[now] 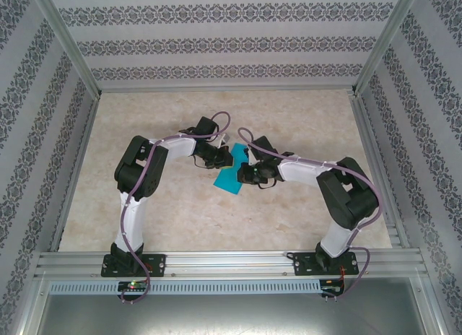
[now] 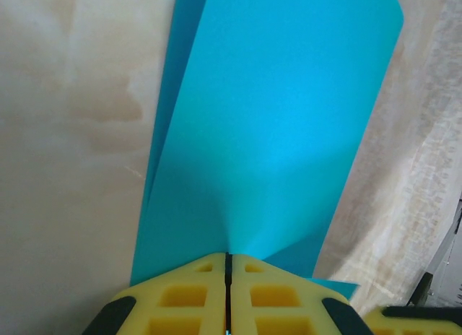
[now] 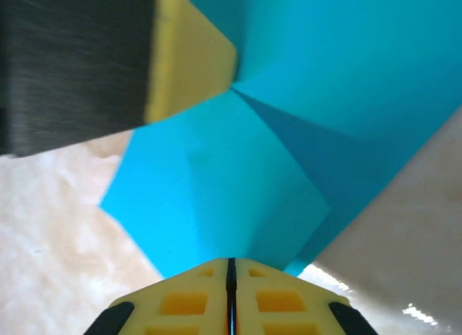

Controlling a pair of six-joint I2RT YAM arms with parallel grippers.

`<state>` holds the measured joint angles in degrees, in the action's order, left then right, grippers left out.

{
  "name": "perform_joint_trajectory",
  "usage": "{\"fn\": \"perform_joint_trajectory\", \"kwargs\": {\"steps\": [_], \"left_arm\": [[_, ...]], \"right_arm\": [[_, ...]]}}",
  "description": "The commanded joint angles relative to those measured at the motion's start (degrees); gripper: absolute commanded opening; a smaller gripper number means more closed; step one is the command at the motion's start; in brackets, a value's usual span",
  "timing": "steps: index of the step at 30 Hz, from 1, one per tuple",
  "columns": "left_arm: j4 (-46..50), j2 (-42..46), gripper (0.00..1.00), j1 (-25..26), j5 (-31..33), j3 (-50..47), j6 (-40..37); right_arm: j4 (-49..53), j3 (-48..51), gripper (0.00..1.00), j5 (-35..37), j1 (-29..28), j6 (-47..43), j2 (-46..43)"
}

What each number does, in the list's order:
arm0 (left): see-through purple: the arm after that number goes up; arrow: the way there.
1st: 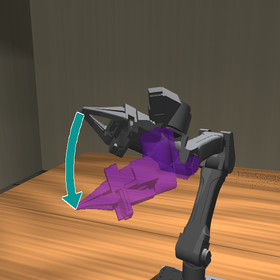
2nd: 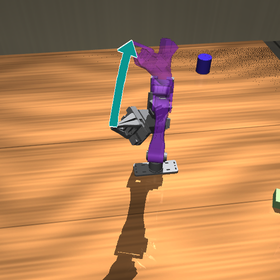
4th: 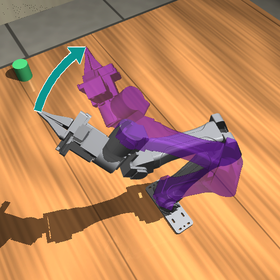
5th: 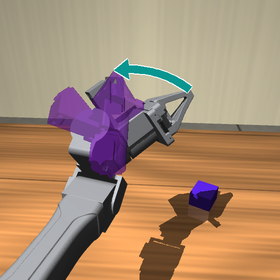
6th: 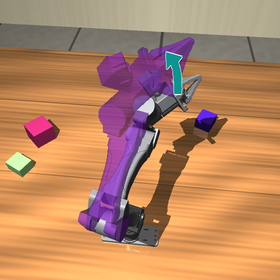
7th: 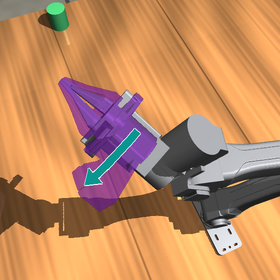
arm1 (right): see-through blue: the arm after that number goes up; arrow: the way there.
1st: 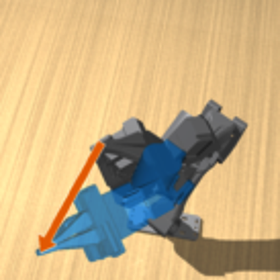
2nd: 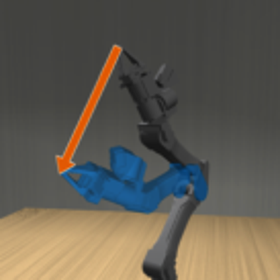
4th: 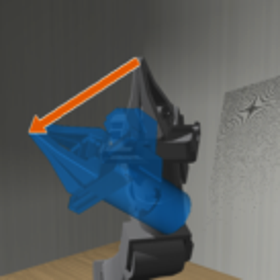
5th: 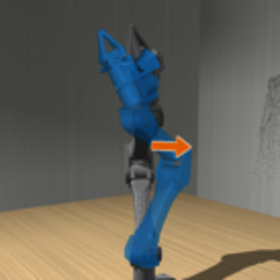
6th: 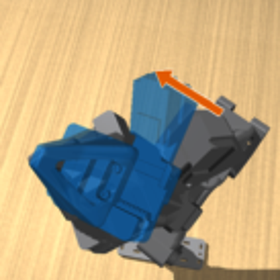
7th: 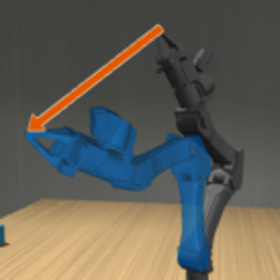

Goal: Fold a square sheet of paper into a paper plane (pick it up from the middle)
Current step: Fold the triangle a second time at the center of the table.

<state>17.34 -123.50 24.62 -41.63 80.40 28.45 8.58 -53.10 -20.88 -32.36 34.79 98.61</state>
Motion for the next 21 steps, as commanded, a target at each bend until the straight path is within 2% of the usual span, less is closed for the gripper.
{"fn": "perform_joint_trajectory", "kwargs": {"steps": [1,4,10,21], "left_arm": [[2.6,-3.9,0.10,-0.5,5.2,-3.0,-2.0],[2.5,-4.0,0.10,-0.5,5.2,-3.3,-2.0],[1.9,-4.1,0.11,-0.6,4.5,-3.3,-1.3],[2.4,-4.3,0.11,-0.6,4.4,-3.2,-1.9]], "right_arm": [[-3.0,0.0,0.10,-5.4,0.4,3.5,-2.2],[-6.5,0.4,0.09,-9.0,-0.4,6.5,-0.9],[-5.1,-1.0,0.06,-9.3,-2.9,5.4,3.4],[-0.7,-1.8,0.06,-5.7,-3.0,1.8,5.4]]}}
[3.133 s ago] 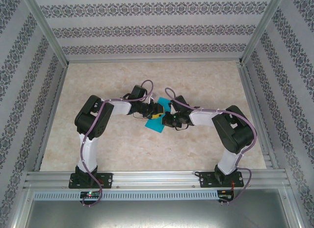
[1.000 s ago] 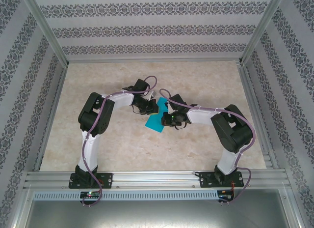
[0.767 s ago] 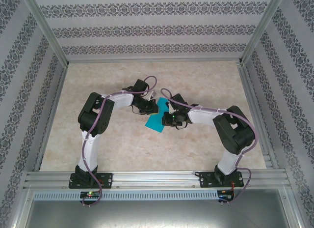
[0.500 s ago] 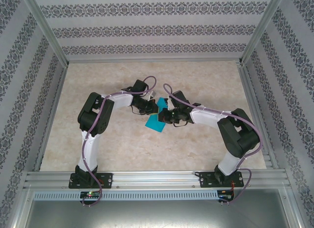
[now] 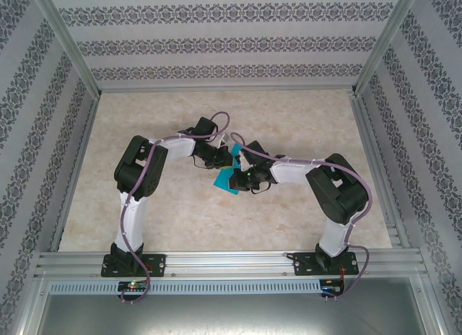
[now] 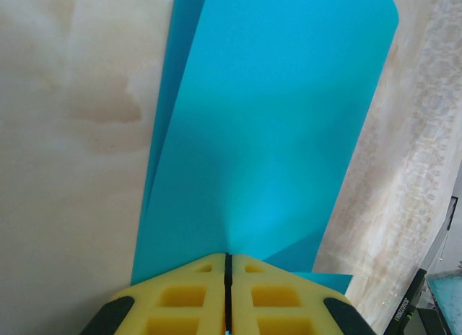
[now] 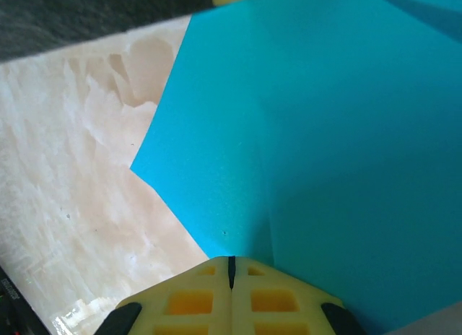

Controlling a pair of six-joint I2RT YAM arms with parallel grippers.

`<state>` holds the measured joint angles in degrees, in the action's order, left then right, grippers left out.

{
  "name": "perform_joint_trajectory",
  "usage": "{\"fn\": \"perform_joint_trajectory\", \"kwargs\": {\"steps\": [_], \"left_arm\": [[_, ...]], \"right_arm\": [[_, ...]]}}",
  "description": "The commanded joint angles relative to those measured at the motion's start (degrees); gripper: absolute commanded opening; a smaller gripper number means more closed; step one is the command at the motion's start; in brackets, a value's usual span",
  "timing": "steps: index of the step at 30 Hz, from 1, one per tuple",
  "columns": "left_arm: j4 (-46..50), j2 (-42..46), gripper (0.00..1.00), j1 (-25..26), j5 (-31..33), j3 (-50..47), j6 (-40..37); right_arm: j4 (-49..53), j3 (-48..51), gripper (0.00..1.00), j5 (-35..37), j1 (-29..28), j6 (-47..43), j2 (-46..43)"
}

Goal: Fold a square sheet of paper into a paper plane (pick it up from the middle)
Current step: Fold the triangle a second time at the center of the table.

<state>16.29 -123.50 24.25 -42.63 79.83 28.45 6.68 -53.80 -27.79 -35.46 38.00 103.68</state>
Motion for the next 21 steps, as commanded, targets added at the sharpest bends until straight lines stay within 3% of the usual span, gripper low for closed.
{"fn": "perform_joint_trajectory", "kwargs": {"steps": [1,21], "left_arm": [[3.5,-4.4,0.11,-0.2,5.4,-2.7,-1.9],[4.2,-5.7,0.11,-0.2,5.8,-2.2,-2.6]], "right_arm": [[0.9,-0.8,0.06,1.1,0.2,-1.4,0.3],[-5.1,5.9,0.05,-0.7,1.2,1.0,-0.6]]}}
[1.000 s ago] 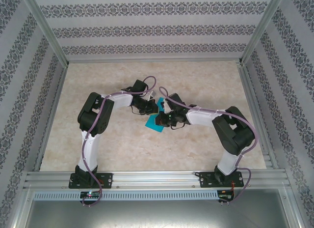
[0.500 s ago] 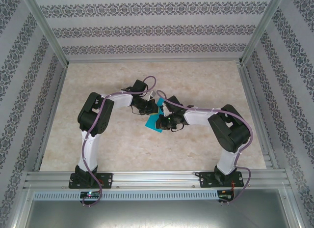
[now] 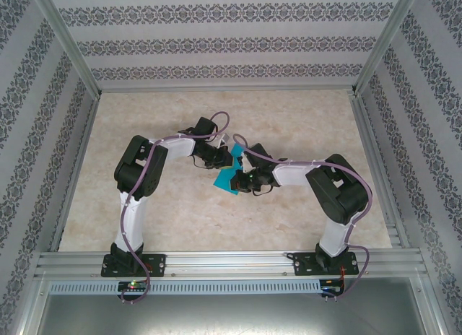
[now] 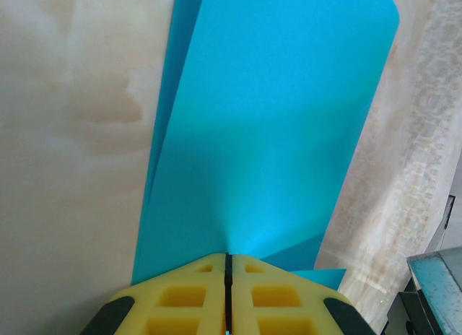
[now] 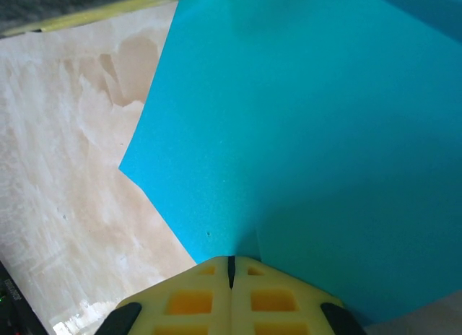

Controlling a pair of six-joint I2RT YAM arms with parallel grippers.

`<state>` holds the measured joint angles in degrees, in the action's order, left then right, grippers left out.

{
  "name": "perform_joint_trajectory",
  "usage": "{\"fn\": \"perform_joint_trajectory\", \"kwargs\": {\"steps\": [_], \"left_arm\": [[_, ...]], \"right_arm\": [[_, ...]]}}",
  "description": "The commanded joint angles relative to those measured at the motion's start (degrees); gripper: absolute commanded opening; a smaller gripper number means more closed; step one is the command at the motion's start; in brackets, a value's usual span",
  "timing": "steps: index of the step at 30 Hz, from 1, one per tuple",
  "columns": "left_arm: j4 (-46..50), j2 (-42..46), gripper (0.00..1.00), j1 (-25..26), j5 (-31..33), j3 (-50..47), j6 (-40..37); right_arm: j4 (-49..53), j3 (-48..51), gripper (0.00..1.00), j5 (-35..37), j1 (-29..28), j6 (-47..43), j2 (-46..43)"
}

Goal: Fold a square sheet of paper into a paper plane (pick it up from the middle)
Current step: Fold the triangle a second time at the center of the table.

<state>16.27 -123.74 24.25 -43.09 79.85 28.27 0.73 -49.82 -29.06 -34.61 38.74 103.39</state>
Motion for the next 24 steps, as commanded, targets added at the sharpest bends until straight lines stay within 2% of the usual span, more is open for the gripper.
{"fn": "perform_joint_trajectory", "kwargs": {"steps": [1,7,24], "left_arm": [[4.3,-5.6,0.11,-0.3,6.4,-2.2,-2.5],[4.7,-6.1,0.11,-0.5,6.7,-1.9,-2.6],[6.2,-7.3,0.11,-0.9,6.9,-0.3,-3.5]], "right_arm": [[0.5,2.2,0.05,0.3,0.4,0.4,-0.3],[-1.8,5.3,0.05,-0.7,0.3,1.9,-1.2],[2.2,8.4,0.05,-0.2,-1.0,1.0,-4.5]]}}
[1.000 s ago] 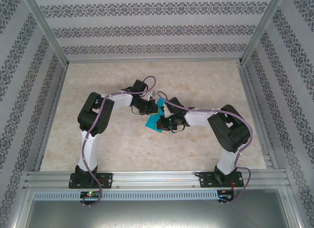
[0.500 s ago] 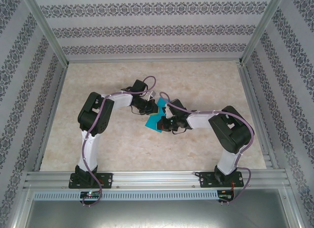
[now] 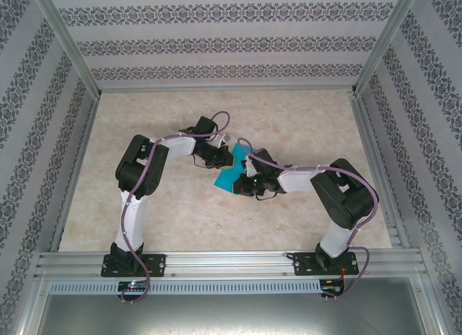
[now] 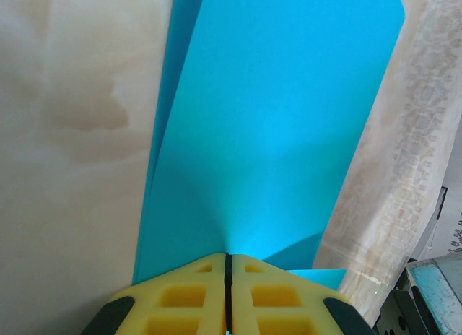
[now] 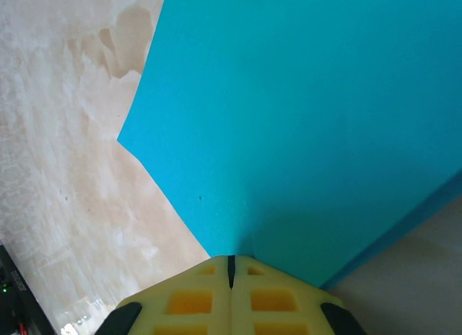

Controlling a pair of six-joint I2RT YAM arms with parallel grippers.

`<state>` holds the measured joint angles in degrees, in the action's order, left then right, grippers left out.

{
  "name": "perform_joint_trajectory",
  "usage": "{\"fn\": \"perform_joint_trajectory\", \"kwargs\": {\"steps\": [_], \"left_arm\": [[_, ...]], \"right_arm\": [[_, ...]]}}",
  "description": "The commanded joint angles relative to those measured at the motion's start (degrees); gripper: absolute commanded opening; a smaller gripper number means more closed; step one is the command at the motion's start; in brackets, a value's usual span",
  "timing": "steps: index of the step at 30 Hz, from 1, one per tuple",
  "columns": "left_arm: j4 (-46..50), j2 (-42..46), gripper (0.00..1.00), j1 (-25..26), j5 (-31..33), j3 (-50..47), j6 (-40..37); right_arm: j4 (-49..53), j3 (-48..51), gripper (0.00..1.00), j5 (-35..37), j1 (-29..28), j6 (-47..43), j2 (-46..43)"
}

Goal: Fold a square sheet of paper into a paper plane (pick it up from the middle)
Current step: Fold the triangle a second time at the center of the table.

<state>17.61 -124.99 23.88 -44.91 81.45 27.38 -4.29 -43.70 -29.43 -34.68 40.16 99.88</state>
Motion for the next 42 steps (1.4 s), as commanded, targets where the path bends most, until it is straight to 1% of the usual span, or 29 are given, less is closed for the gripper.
{"fn": "perform_joint_trajectory", "kwargs": {"steps": [1,5,10,14,17,24,32,42], "left_arm": [[5.0,-6.0,0.11,-0.5,8.7,-1.9,-2.7],[5.1,-6.1,0.11,-0.5,8.4,-1.9,-2.7],[5.0,-6.1,0.11,-0.5,7.7,-1.8,-2.6],[4.8,-6.0,0.11,-0.5,7.3,-1.8,-2.3],[4.6,-6.0,0.11,-0.5,7.0,-1.9,-2.1],[4.2,-5.7,0.11,-0.5,6.5,-2.3,-2.0],[4.8,-5.9,0.11,-0.5,6.6,-1.9,-2.1],[5.2,-6.3,0.11,-0.5,7.1,-1.5,-2.3]], "right_arm": [[7.1,2.4,0.05,0.0,-1.0,-0.2,-1.1],[6.9,1.5,0.05,-1.3,-0.8,0.6,-3.0],[3.2,-2.3,0.05,-3.4,0.6,3.2,-4.1],[-0.3,-5.2,0.05,-3.3,1.8,5.0,-1.4],[-0.4,-7.7,0.04,-2.4,2.6,4.6,1.3],[3.5,-12.5,0.04,-2.3,3.0,0.8,7.7],[7.1,-10.5,0.04,-1.3,3.3,-2.8,8.4],[10.5,-5.3,0.04,-2.0,2.8,-4.9,4.2]]}}
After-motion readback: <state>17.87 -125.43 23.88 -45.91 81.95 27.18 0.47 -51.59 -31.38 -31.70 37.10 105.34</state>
